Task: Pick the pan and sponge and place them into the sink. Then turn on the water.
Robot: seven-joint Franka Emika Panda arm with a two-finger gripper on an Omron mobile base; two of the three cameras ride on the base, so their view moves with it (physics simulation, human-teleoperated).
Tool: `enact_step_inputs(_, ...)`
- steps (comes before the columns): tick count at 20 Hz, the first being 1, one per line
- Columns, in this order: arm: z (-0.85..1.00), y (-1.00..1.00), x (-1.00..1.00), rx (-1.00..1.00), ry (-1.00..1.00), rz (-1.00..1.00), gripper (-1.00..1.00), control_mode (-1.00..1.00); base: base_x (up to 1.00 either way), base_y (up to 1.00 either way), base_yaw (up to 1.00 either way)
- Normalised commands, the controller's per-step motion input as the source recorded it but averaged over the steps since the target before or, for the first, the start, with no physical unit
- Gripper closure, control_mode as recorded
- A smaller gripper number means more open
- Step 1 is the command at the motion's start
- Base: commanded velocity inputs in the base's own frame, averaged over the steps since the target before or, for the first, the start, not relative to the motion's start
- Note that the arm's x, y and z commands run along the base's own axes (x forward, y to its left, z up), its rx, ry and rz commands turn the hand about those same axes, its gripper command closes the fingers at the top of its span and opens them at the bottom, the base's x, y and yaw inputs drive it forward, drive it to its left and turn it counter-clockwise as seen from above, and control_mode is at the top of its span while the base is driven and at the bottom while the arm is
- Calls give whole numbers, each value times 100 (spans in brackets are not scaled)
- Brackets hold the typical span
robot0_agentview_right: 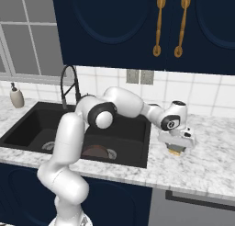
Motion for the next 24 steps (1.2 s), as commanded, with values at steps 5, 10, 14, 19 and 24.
enact_step_inputs(5, 46, 54, 0, 0, -18, 14, 100, -100, 0, 0, 0)
enact_step_inputs(10, 11, 100, -7, 0, -25, 17, 100, -100, 0, 0, 0)
enact_step_inputs(14, 1, 100, -23, 0, -29, 12, 100, -100, 0, 0, 0)
enact_step_inputs(19, 17, 100, -16, -7, -5, 17, 100, -100, 0, 0, 0)
enact_step_inputs(24, 16, 84, -1, -13, 14, 27, 100, -100, 0, 0, 0)
